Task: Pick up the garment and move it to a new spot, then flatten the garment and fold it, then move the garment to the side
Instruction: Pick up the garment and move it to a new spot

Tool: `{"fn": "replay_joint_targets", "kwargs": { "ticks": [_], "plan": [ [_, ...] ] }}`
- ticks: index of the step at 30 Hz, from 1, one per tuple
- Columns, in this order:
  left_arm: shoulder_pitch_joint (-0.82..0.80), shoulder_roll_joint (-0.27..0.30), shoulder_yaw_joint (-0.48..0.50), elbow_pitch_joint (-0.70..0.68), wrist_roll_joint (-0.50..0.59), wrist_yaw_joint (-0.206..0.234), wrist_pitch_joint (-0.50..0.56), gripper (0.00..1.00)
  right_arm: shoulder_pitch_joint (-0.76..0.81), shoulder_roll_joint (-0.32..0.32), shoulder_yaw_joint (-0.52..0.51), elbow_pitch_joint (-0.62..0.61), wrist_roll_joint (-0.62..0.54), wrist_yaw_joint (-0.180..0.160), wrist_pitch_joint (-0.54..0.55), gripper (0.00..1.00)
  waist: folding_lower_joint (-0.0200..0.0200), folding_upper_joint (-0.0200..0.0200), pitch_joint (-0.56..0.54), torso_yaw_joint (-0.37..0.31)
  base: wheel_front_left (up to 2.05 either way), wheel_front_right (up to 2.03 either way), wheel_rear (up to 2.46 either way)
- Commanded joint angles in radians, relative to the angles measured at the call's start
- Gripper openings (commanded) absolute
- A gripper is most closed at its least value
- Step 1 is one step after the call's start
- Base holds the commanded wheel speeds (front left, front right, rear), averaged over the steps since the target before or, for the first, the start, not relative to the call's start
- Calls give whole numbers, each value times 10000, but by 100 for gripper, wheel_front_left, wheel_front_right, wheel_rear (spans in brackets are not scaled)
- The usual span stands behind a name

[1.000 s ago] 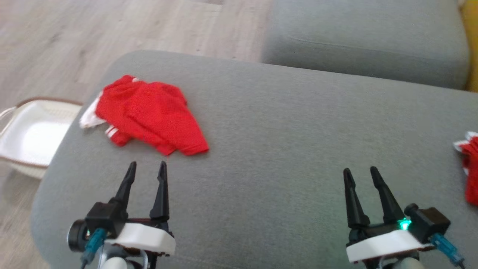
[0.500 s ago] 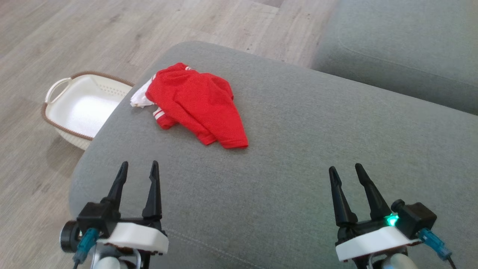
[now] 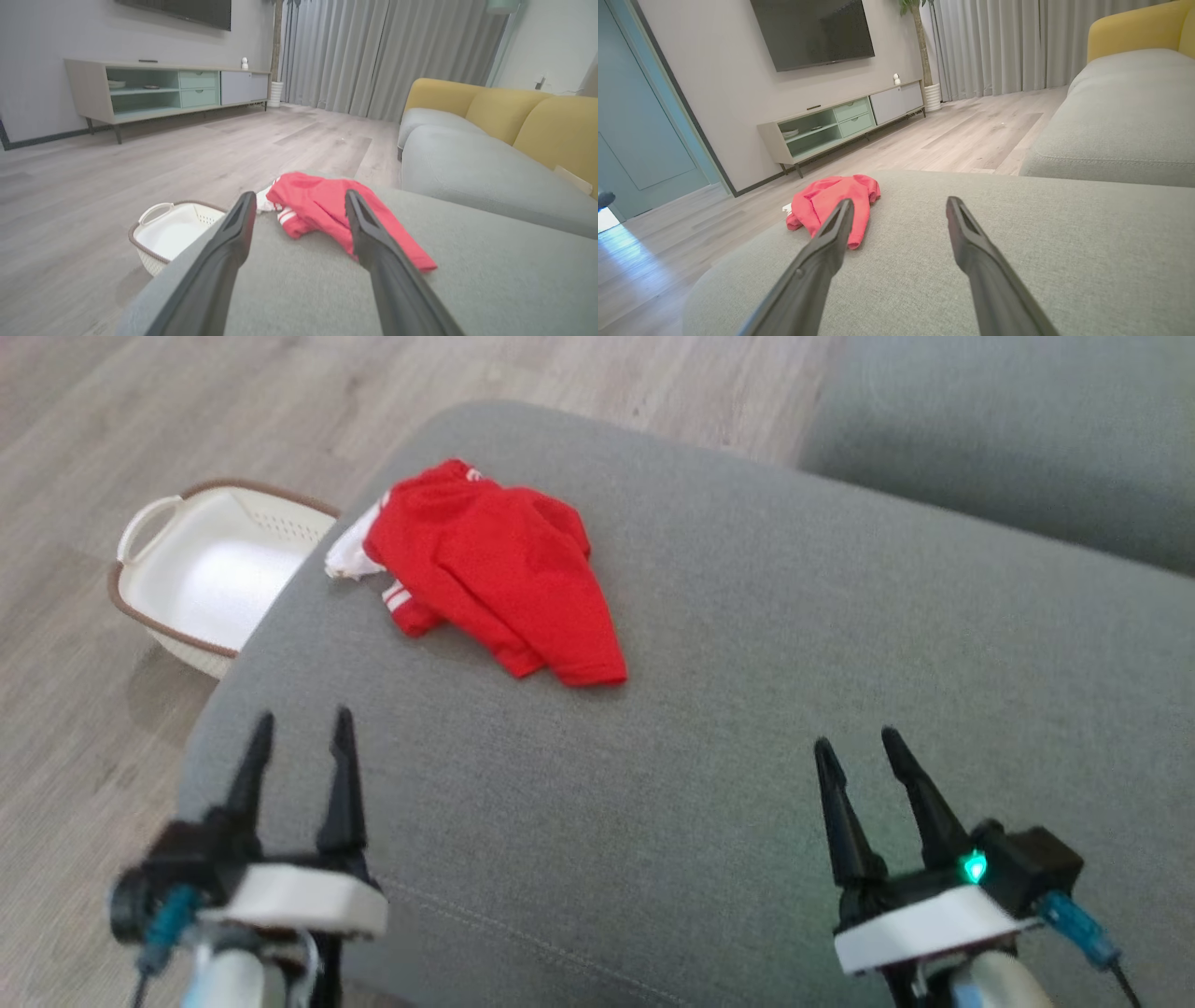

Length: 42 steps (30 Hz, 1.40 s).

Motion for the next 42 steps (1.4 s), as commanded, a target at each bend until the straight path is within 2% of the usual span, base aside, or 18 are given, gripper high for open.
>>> {"fn": "replay_joint_targets", "kwargs": {
  "ticks": [1, 5, 10, 13, 16, 19, 22, 23, 26, 29, 32, 35, 42],
  "plan": [
    [-910, -9, 550, -473, -9, -41, -122, 100, -774, -51, 133, -336, -224, -7, -107, 100, 0, 0, 417, -197, 0, 0, 0],
    [-1582, 149, 1026, -26, -151, -557, -122, 100, -1255, -51, -221, -473, -786, -7, -107, 100, 0, 0, 1085, -478, 0, 0, 0],
    [-3237, 1205, 841, 1520, -23, -1205, -66, 100, -1841, -51, -846, -800, -1384, -7, -95, 100, 0, 0, 1926, -836, 0, 0, 0],
    [-4534, 1846, 494, 2531, -365, -1411, 491, 100, -2174, -51, -1164, -1152, -1724, -7, 123, 100, 0, 0, 2444, -1087, 0, 0, 0],
    [-5858, 2334, -98, 3505, -1428, -1469, 1157, 100, -2444, -51, -1434, -1622, -2015, -7, 435, 100, 0, 0, 2920, -1322, 0, 0, 0],
    [-7036, 3277, -1239, 4494, -2358, -1475, 1741, 100, -2680, -51, -1571, -2140, -2270, -7, 765, 100, 0, 0, 3428, -1580, 0, 0, 0],
    [-8025, 3739, -1883, 5640, -3656, -1477, 2424, 100, -2820, -51, -1527, -2566, -2682, -7, 1099, 100, 0, 0, 3819, -1830, 0, 0, 0],
    [-8025, 3739, -1883, 5640, -3656, -1477, 2424, 100, -2820, -51, -1527, -2566, -2682, -7, 1099, 100, 0, 0, 3819, -1830, 0, 0, 0],
    [-8777, 4215, -2548, 6729, -4427, -1478, 3253, 100, -2904, -51, -1292, -2927, -2956, -7, 1280, 100, 0, 0, 4124, -2112, 0, 0, 0],
    [-9322, 4367, -2975, 7557, -5267, -1478, 4079, 100, -2974, -51, -1240, -3240, -3010, -7, 1410, 100, 0, 0, 4377, -2322, 0, 0, 0],
    [-9676, 4481, -3420, 7878, -5988, -1479, 4653, 100, -2979, -51, -975, -3469, -3670, -7, 1479, 100, 0, 0, 4579, -2468, 0, 0, 0],
    [-9913, 4600, -3752, 8077, -6663, -1479, 5118, 100, -2902, -51, -847, -3609, -3811, -7, 1491, 100, 0, 0, 4728, -2564, 0, 0, 0],
    [-10307, 4582, -4379, 8779, -7217, -1479, 5625, 100, -2873, -51, -891, -3889, -3814, -7, 1556, 100, 0, 0, 4971, -2665, 0, 0, 0]
  ]
}}
